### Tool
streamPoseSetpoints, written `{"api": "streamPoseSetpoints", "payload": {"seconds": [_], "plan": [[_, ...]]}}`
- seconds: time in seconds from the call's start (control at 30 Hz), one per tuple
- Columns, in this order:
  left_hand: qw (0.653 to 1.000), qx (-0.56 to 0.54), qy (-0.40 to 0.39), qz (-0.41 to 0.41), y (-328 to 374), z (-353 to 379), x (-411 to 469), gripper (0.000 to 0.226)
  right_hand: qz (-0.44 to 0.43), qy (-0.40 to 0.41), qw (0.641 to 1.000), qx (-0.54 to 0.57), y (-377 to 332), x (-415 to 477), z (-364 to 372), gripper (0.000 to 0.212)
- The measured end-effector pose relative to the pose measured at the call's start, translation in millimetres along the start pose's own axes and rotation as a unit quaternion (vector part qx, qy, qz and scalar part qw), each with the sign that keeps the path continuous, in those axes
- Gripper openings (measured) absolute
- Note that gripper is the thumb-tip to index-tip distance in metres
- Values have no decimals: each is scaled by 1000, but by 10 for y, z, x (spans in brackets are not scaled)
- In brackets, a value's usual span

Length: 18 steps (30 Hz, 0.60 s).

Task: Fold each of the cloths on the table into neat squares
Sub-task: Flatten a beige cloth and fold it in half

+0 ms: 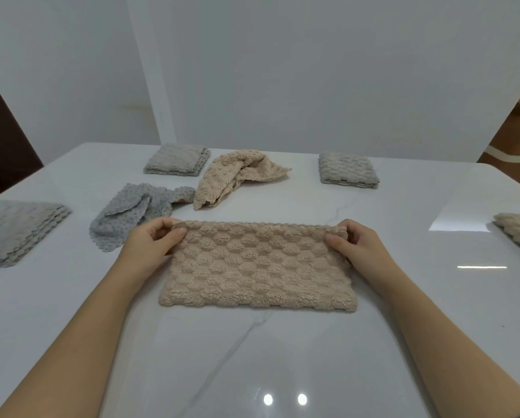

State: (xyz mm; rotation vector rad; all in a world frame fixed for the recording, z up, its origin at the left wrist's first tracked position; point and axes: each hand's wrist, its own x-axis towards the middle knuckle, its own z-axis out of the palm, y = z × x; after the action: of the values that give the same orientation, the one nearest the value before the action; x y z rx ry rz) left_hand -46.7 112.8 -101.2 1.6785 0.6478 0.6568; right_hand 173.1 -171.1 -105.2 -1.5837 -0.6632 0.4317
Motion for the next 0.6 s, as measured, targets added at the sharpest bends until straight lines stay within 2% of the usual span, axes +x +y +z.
{"api": "streamPoseSetpoints", "payload": {"seconds": [0.13,0.2,0.27,0.33,0.4,0.47,0.6], "plan": [[996,-79,-5,-27,38,84,-30,7,22,-4,990,141,-70,-32,22,19],[993,-110,5,-33,56,125,-39,12,17,10,989,149,-118,-52,88,17],[995,-88,44,-22,76,183,-67,16,4,49,993,110,-134,-58,176,17],[994,36,100,34,92,253,-96,15,-32,103,994,10,-114,-56,257,22],[973,144,145,110,109,319,-148,13,-84,157,980,-91,-93,-64,313,21],[955,188,177,144,134,347,-168,12,-119,200,964,-126,-99,-70,332,20],[956,226,169,80,106,303,-90,15,-83,201,962,-165,-128,-37,298,22]]}}
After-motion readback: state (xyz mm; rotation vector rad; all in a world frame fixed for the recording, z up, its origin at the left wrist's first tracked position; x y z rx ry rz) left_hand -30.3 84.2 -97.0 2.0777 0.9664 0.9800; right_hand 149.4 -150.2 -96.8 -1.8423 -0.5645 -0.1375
